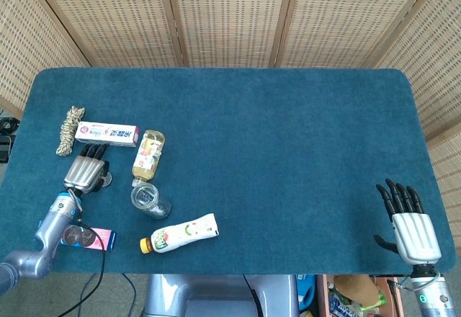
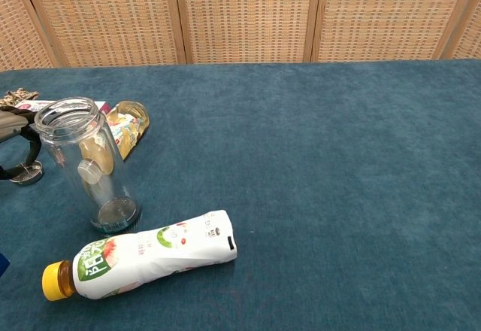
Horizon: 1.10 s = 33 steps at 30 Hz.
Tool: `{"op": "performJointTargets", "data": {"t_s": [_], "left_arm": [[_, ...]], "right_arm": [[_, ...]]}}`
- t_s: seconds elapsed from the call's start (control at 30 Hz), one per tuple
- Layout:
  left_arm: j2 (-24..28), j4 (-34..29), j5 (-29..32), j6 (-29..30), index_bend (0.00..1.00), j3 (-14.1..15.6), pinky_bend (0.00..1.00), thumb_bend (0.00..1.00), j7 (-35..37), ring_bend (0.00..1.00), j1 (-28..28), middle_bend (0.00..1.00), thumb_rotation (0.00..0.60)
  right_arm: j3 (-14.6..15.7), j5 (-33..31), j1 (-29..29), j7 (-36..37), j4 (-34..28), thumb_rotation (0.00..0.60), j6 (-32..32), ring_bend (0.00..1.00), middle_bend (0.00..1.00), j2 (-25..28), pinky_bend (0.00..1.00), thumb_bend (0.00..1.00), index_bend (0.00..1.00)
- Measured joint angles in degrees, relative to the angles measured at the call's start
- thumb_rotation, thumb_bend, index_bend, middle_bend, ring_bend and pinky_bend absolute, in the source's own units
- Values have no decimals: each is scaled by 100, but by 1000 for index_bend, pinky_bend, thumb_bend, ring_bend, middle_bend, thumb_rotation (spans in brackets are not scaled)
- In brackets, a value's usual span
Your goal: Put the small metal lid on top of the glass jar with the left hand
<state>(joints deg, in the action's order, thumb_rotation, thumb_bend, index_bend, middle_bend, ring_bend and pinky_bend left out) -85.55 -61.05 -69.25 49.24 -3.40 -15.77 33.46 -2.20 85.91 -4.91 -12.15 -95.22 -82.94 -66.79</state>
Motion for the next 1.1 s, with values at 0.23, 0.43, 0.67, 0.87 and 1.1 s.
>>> {"op": "performJointTargets", "data": {"t_s": [0.23, 0.43, 0.67, 0.87, 1.1], "left_arm": [[-16, 105, 16, -27, 567, -13, 0, 416, 10, 0, -6, 0, 600], [-18, 121, 22, -34, 586, -30, 0, 419, 45, 0, -10, 0, 600], [-42, 131, -46, 16, 596, -21, 0, 442, 81, 0, -22, 0, 600], [-22, 108, -65, 65, 604, -24, 0, 443, 70, 0, -43, 0, 600], [111, -70, -89, 153, 613, -79, 0, 443, 119, 0, -51, 0, 600]], "right_arm": [[0, -5, 3, -1, -5, 600, -2, 0, 0, 3, 29, 24, 0], [0, -2, -1, -7, -5, 600, 4, 0, 0, 2, 29, 24, 0], [3, -4, -5, -4, -8, 600, 15, 0, 0, 2, 29, 24, 0], [10, -3, -5, 12, -22, 600, 23, 0, 0, 16, 29, 24, 0], [7, -1, -1, 15, -34, 600, 11, 0, 0, 23, 29, 24, 0]]}}
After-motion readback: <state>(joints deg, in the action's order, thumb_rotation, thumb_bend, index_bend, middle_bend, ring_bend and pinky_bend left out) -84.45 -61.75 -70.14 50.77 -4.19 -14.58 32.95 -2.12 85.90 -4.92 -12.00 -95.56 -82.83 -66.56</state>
